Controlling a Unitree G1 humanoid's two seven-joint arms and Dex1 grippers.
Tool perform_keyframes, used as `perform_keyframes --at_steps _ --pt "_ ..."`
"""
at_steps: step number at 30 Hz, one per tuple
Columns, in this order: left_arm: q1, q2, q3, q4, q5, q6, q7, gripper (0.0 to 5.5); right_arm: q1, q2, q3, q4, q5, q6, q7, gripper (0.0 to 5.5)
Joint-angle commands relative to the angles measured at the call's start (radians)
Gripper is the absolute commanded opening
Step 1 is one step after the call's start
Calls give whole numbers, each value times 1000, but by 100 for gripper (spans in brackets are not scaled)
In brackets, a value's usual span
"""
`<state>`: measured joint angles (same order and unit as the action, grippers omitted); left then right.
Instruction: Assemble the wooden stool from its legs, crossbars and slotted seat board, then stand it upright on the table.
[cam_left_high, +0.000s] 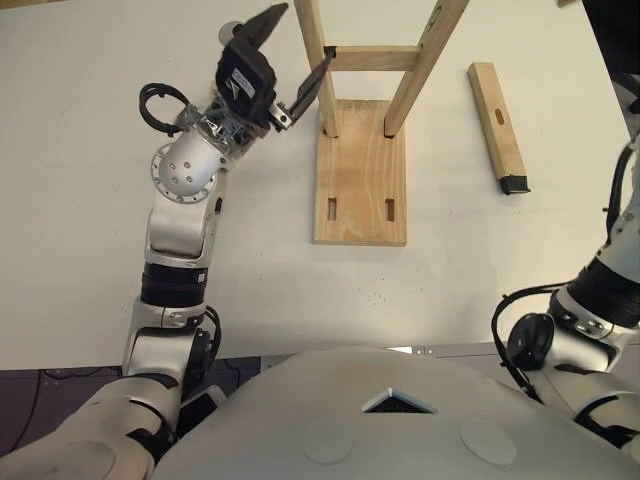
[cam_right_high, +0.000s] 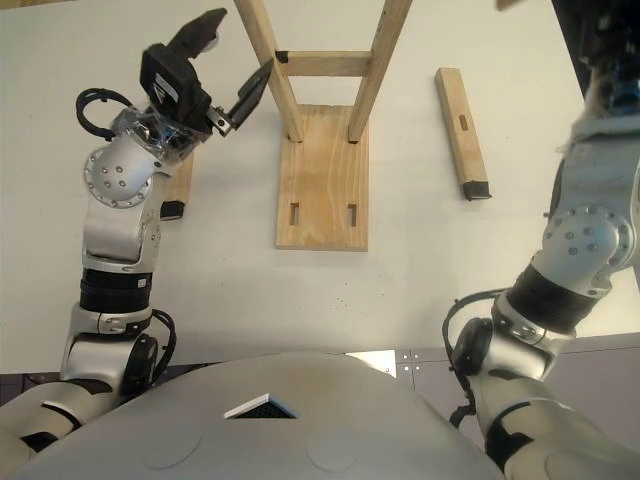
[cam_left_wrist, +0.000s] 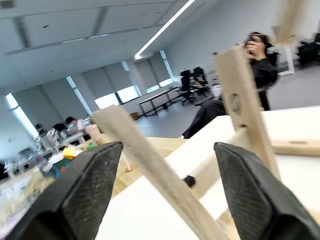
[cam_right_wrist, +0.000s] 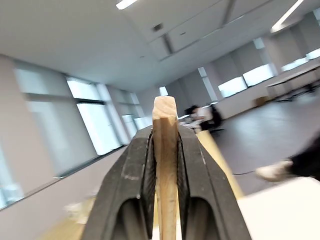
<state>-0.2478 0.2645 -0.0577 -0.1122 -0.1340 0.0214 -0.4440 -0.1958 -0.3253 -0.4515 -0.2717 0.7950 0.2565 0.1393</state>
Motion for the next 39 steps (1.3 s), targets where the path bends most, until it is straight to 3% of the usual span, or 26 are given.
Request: perform_keyframes --at_steps 1,4,9,28,39 --pt "-52 -29 66 33 -72 88 42 333 51 -6 88 183 -202 -123 94 39" --pt "-68 -8 70 83 -56 70 25 333 35 -5 152 390 -339 -239 168 39" --pt "-67 -19 60 95 -55 53 21 333 -24 5 151 591 -398 -351 216 39" --pt "-61 -28 38 97 -52 65 12 333 -88 5 198 830 -483 -423 279 39" --pt "-47 -19 43 102 -51 66 15 333 46 67 195 868 -459 -434 283 39"
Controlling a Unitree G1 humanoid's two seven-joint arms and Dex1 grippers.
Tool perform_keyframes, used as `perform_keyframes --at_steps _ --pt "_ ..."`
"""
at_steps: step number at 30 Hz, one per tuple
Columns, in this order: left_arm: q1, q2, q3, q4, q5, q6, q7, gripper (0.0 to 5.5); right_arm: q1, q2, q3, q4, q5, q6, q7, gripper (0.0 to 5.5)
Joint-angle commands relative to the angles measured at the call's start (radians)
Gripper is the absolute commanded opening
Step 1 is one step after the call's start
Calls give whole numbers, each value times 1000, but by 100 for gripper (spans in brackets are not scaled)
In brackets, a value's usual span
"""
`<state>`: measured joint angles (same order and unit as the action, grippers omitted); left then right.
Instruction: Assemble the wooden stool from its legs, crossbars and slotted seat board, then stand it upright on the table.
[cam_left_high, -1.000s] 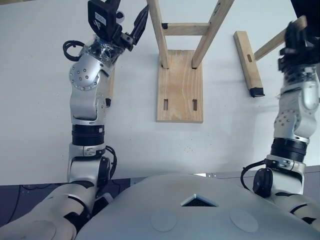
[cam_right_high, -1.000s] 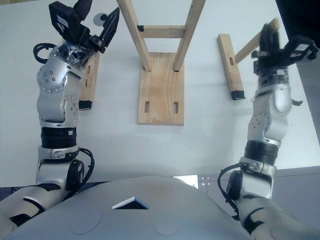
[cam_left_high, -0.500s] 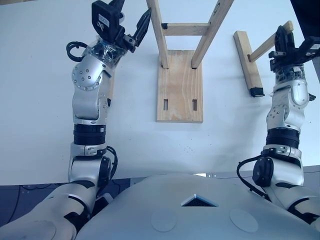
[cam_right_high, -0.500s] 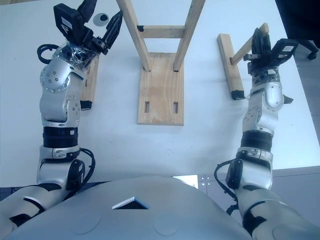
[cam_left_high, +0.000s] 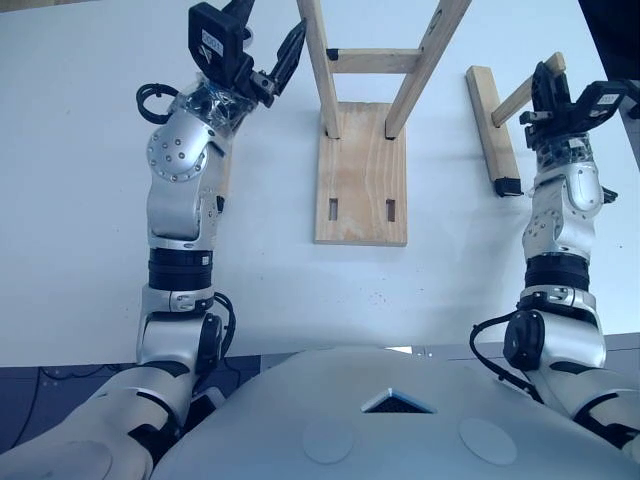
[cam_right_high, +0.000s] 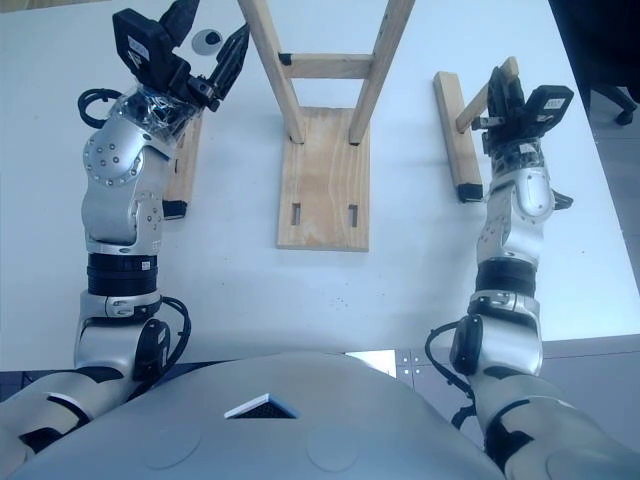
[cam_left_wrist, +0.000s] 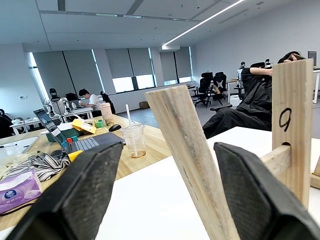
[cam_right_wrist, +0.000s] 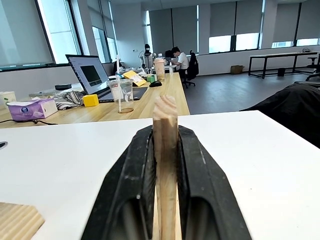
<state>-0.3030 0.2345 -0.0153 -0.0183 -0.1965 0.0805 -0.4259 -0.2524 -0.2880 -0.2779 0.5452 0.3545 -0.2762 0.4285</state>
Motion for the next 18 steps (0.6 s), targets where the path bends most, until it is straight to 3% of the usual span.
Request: perform_keyframes --at_steps 1,9,13,18 --pt "6 11 0 12 13 6 -3 333 103 27 24 42 -17 107 -4 39" --pt "9 7 -1 12 19 2 7 333 88 -12 36 -82 -16 194 -14 39" --pt "23 3 2 1 22 1 20 333 153 -48 22 -273 -3 315 -38 117" --pt "47 -2 11 -20 28 5 40 333 315 -127 27 -551 13 637 -64 193"
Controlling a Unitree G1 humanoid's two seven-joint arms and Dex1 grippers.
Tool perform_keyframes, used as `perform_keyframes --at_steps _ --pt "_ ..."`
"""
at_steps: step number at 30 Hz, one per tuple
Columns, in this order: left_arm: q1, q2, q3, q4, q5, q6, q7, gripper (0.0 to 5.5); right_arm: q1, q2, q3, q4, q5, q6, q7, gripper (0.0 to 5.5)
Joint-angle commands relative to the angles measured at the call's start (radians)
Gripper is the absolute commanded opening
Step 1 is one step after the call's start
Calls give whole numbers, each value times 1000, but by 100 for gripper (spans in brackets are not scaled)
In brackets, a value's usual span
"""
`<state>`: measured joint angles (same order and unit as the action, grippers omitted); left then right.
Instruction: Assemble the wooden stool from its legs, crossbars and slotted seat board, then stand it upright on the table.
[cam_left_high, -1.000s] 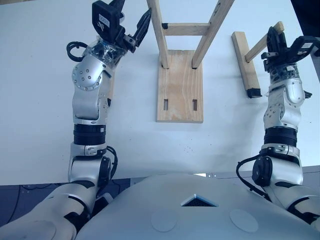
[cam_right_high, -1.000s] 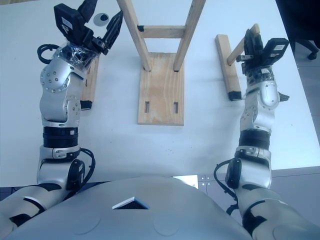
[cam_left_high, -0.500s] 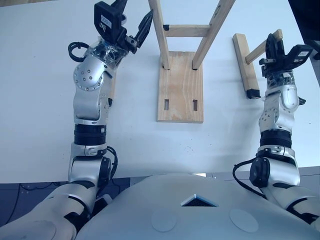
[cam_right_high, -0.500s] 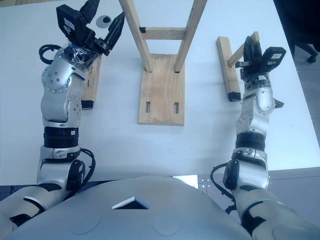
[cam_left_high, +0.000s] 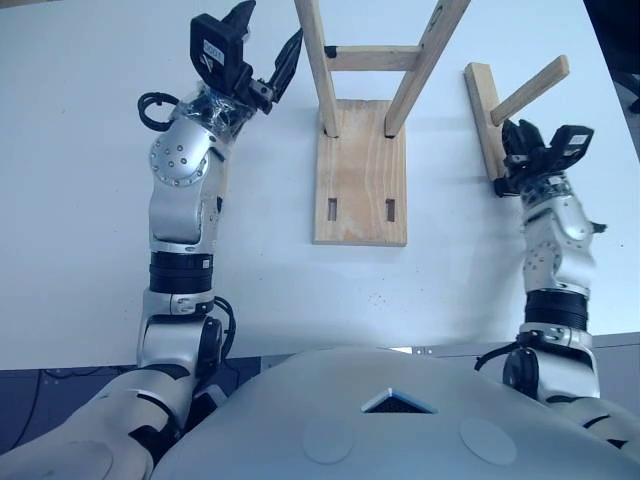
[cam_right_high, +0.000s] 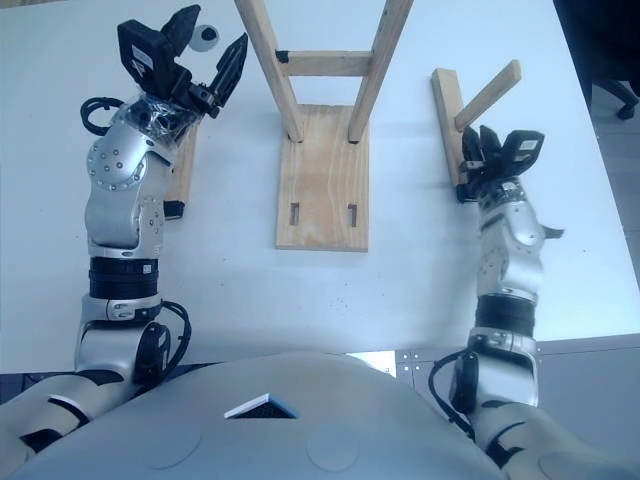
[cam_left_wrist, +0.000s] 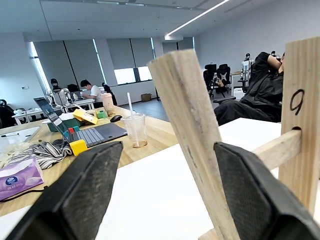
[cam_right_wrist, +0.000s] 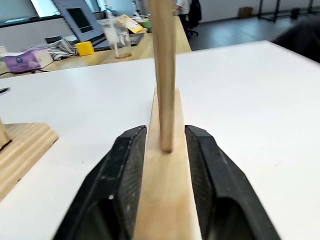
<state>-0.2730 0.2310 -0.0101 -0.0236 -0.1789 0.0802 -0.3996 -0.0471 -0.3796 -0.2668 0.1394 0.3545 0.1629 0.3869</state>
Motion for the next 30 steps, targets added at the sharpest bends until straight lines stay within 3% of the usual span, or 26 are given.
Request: perform_keyframes --at_steps 1,8,17,23,27,30 --pt "20 1 8 -17 11 7 18 333 145 -43 26 -198 17 259 -27 205" --pt "37 -2 -2 -15 25 17 29 333 167 -36 61 -320 -4 481 -79 291" --pt "34 -7 -10 -9 29 20 22 333 81 -33 88 -172 -64 476 -85 291" --pt "29 -4 -18 -6 28 23 15 333 20 -35 111 -106 -93 453 -67 205" --pt "27 4 -22 -20 29 31 11 333 12 -38 103 -105 -93 443 -52 202" --pt "-1 -7 2 -54 -14 88 21 333 -6 -20 31 -140 -36 438 -57 202"
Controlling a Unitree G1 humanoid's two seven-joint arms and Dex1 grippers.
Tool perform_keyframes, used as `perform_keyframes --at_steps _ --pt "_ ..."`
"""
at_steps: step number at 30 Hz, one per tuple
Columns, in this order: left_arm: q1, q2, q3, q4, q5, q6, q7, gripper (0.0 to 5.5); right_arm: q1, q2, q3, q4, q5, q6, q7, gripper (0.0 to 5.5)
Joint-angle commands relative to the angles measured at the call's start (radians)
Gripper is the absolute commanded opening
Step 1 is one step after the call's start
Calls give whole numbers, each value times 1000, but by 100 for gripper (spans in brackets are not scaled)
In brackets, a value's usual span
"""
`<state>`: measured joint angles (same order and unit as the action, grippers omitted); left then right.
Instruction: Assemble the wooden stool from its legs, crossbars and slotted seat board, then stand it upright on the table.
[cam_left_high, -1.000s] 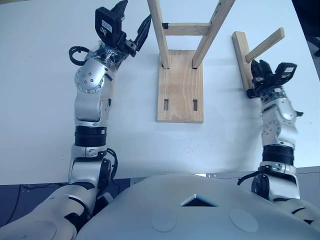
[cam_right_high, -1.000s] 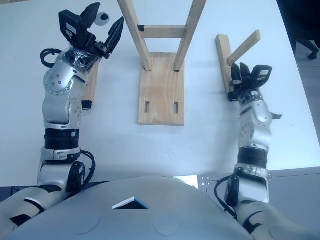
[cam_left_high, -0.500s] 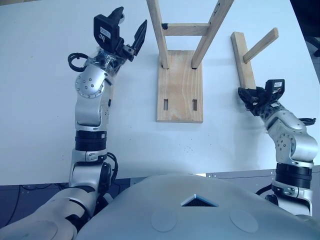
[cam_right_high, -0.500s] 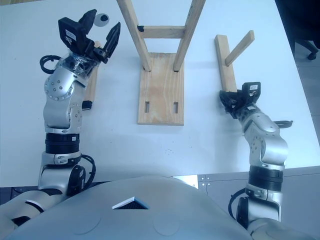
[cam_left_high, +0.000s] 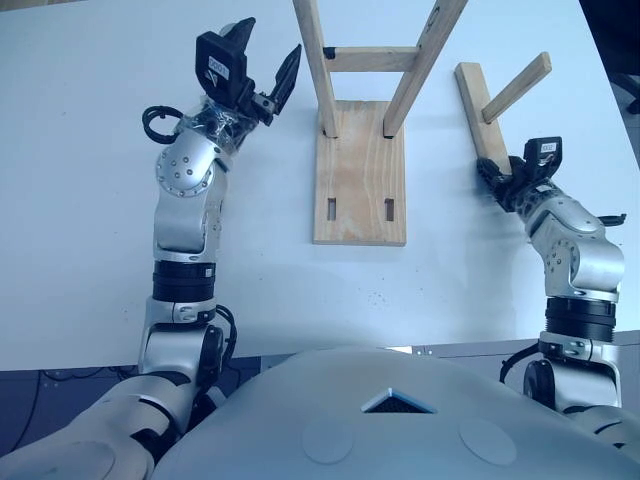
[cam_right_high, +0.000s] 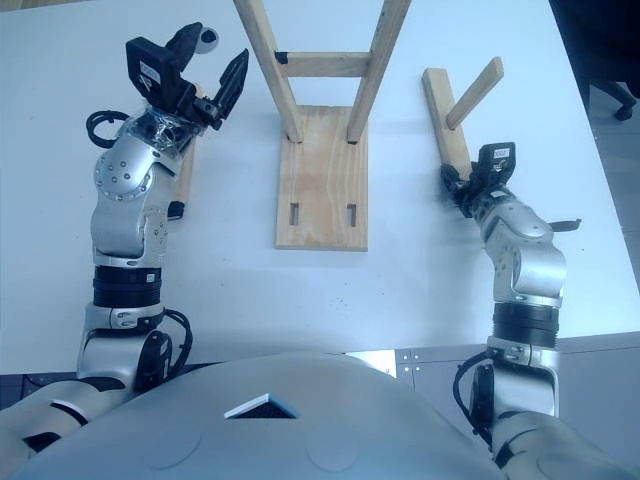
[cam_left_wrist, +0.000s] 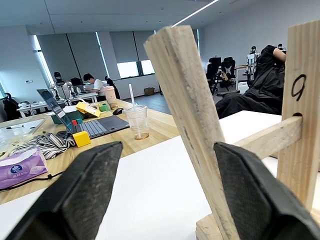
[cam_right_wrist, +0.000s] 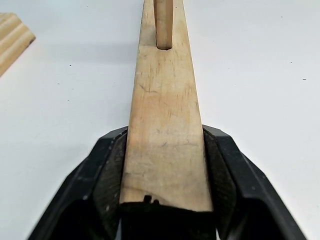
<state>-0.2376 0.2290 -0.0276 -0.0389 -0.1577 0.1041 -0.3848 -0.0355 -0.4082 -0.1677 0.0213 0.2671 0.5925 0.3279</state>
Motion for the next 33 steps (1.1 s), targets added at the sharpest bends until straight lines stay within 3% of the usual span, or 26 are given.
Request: perform_keyframes --at_steps 1,3,5,7,10,14,16,23,31,33 --pt "-48 -11 34 -42 -50 95 20 333 -27 20 -106 -41 80 -1 -5 202" --pt "-52 -7 35 -61 -96 123 -18 333 -52 35 -181 -125 153 -14 -18 202" --pt "-8 44 -2 -217 -262 286 -147 333 -111 10 -217 -263 232 30 -19 202" --pt "15 53 -3 -330 -408 431 -180 333 -188 -52 -242 -360 324 107 0 202" --pt "47 99 -42 -424 -461 487 -235 333 -279 -176 -273 -411 467 202 111 202" --pt "21 33 -5 -427 -611 560 -201 333 -409 -318 -331 -386 771 374 268 202" --pt "-22 -18 19 -389 -689 576 -184 333 -420 -361 -326 -391 859 427 320 202" --pt "-109 -182 41 -292 -903 579 -201 425 -362 -356 -239 -500 1045 488 339 202" --pt "-117 -217 89 -313 -1189 616 -182 428 -343 -379 -199 -515 1206 486 310 202" --pt "-120 -217 92 -314 -1209 610 -173 388 -342 -383 -195 -513 1239 480 293 202"
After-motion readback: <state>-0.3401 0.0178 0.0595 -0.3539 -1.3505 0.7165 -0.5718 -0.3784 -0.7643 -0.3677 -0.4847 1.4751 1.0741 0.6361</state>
